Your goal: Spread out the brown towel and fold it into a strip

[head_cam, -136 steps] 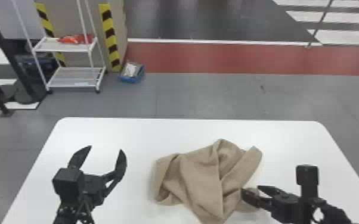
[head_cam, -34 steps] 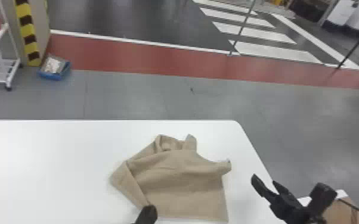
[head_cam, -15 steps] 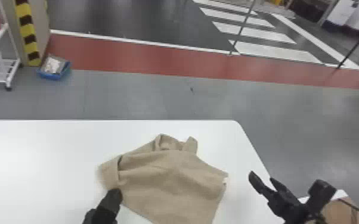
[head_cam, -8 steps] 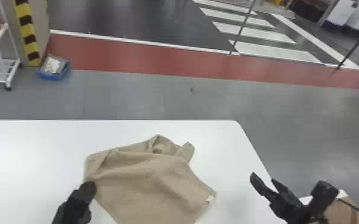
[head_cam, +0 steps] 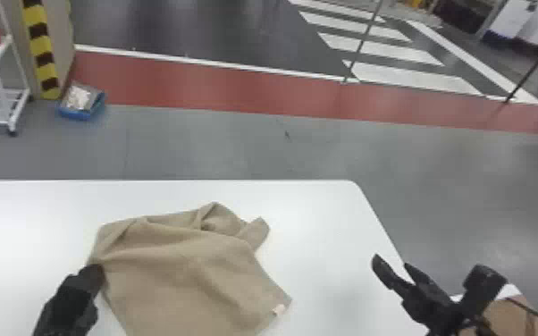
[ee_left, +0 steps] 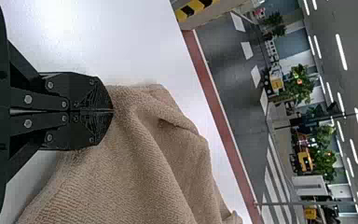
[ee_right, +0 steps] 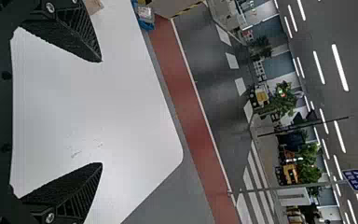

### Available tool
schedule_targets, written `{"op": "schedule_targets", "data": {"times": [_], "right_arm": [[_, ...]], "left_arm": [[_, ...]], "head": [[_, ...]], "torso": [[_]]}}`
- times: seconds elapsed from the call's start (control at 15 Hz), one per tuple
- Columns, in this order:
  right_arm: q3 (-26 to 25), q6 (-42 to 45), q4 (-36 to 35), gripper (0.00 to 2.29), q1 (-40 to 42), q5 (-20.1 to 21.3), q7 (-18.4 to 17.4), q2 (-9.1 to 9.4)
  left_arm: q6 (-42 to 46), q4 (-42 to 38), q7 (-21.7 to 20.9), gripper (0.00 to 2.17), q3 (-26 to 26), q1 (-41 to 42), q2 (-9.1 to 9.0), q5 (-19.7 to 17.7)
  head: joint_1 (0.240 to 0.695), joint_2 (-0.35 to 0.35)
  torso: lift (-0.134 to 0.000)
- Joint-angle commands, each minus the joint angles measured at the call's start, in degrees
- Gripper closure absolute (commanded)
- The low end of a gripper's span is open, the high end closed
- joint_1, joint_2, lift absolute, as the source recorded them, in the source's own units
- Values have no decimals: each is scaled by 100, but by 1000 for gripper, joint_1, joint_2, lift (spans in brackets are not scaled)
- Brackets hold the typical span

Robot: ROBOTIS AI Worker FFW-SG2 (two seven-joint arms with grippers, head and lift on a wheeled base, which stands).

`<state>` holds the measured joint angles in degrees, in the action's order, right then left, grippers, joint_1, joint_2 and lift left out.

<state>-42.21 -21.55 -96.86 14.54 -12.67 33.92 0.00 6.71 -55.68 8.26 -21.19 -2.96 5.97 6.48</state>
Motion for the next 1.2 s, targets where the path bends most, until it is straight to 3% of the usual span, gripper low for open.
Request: {"op": "schedule_targets", "data": {"times": [0.0, 0.2, 0.27, 0.33, 0.47, 0.53, 0.73, 0.93, 1.13], "right_arm": [[2, -21, -18, 90, 22, -7, 0, 5], [-16, -21, -26, 90, 40, 2, 0, 5], [-33, -21, -18, 87, 40, 28, 0, 5], [-33, -21, -18, 80, 40, 72, 0, 5], [-68, -3, -9, 56, 40, 116, 0, 5], [-86, -3, 18, 56, 40, 116, 9, 5], [-174, 84, 18, 63, 75, 177, -44, 5], [-323, 225, 132, 83, 75, 362, -510, 5], [-719, 102, 176, 87, 49, 397, -765, -26]], "left_arm": [[89, -5, 70, 2061, 80, 6, 53, -32], [335, -418, 281, 2030, 168, 279, 71, -15], [317, -778, 290, 1754, 194, 507, 71, -6], [317, -1077, 299, 1325, 176, 701, 88, 20], [212, -1754, 273, 184, 89, 1158, 115, 117], [159, -2140, 229, 83, 27, 1404, 141, 143], [71, -2756, 35, 87, -412, 1782, 220, 20], [-52, -2773, -70, 90, -1080, 1799, 255, 56], [-245, -2773, -123, 90, -1660, 1755, 255, 381]], "head": [[695, -350], [695, -350], [695, -350], [695, -350], [695, -350], [695, -350], [695, -350], [695, -350], [695, -350]], "torso": [[0], [0], [0], [0], [0], [0], [0], [0], [0]]}}
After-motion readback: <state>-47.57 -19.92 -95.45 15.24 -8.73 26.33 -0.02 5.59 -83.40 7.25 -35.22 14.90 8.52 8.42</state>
